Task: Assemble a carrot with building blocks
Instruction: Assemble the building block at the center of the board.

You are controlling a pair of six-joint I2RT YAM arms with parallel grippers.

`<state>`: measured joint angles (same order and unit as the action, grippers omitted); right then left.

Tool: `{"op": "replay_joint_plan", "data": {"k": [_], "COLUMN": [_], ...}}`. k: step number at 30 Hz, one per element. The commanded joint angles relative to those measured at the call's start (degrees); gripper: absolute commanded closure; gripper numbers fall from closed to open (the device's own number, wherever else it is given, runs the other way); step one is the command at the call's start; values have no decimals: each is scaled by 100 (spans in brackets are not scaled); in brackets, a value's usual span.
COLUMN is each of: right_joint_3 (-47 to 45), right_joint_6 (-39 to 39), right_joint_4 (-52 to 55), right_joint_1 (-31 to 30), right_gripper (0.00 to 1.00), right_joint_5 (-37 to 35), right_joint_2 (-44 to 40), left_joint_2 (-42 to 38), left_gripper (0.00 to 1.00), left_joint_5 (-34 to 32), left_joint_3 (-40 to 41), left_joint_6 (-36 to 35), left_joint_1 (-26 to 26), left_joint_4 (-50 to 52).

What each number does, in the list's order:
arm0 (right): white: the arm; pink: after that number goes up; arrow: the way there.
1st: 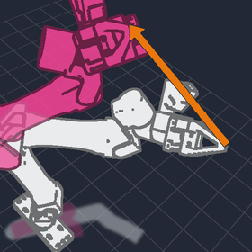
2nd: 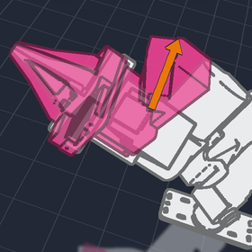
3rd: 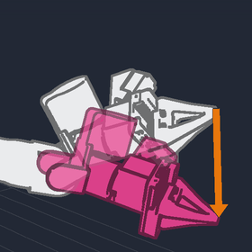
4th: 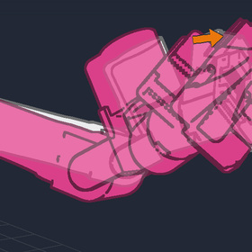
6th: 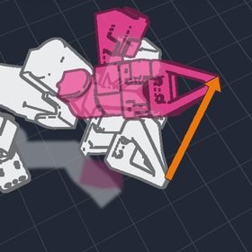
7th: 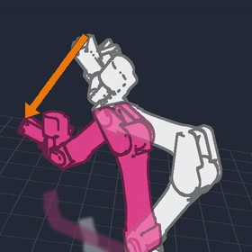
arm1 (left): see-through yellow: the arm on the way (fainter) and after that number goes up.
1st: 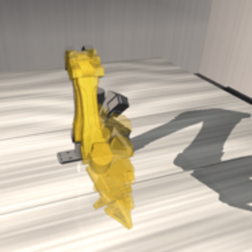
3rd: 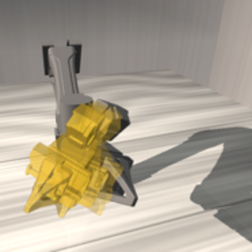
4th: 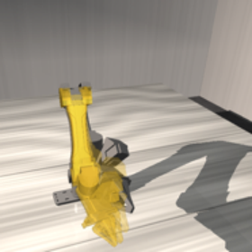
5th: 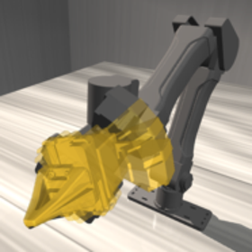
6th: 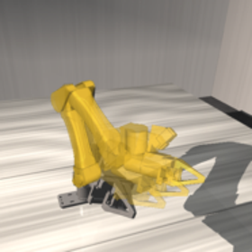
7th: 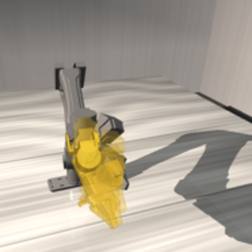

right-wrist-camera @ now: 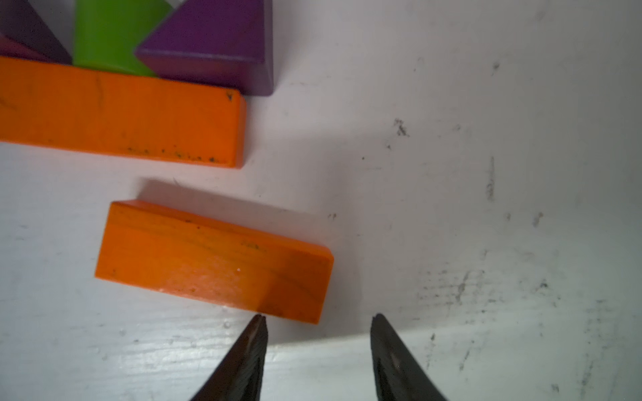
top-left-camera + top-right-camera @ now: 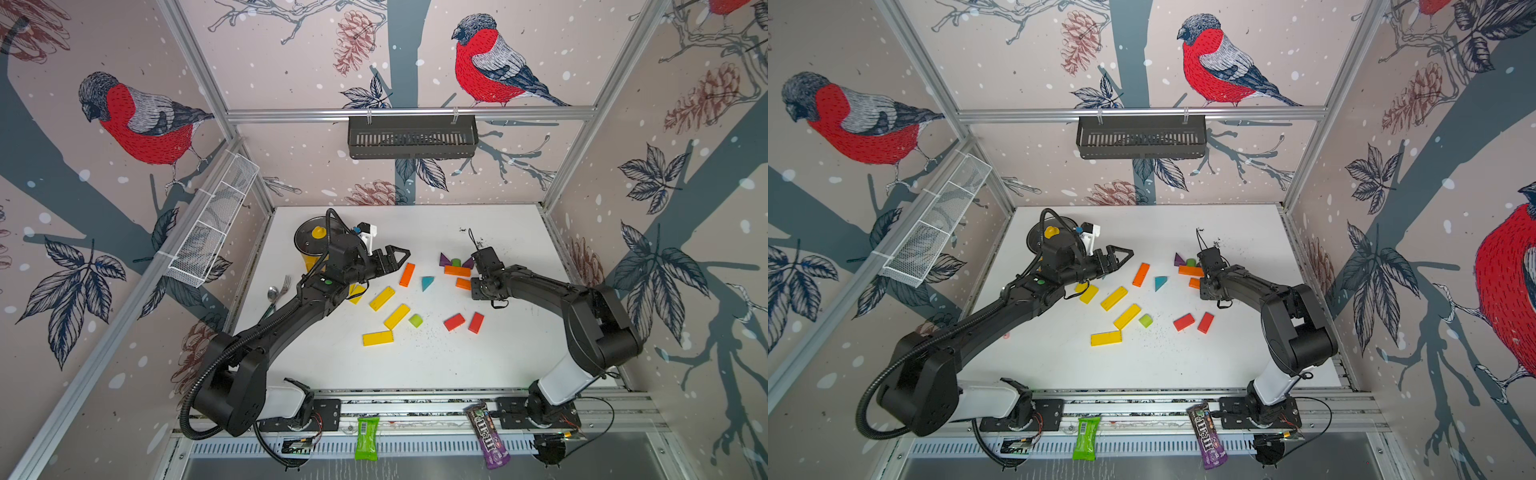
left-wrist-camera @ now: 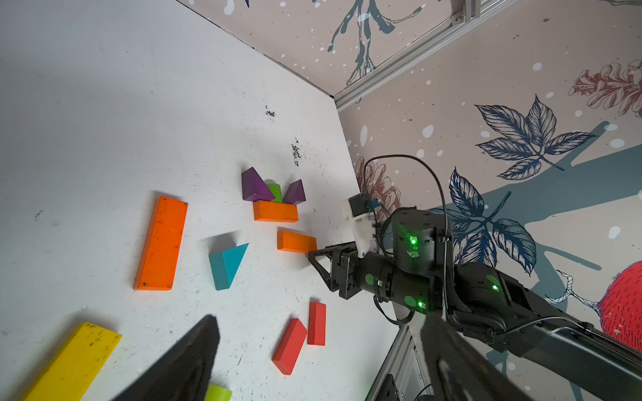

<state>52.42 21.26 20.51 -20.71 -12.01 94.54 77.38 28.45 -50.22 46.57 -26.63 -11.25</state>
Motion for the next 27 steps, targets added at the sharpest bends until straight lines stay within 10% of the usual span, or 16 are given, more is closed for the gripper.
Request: {"op": "replay_joint_plan", "data": {"k": [1,9,27], "right_joint_3": [63,144,337], "right_joint_6": [84,410,1447], "right_joint_4": [-41,-458,-760], "right_joint_1": [-11,-91,-442], "right_gripper": [48,0,1], "right_joint_5": [-35,180,-344], "right_joint_2": [-158,-189,466], "left_joint_2": [-22,-56,-158], "left_gripper": [8,8,8], "left_joint_5": [51,61,106], "left_joint_3": [-39,-56,-45], "left_joint_6": [-29,-34,14], "left_joint_1": [-26,-26,-34], "left_joint_4": [-177,-158,-203]}}
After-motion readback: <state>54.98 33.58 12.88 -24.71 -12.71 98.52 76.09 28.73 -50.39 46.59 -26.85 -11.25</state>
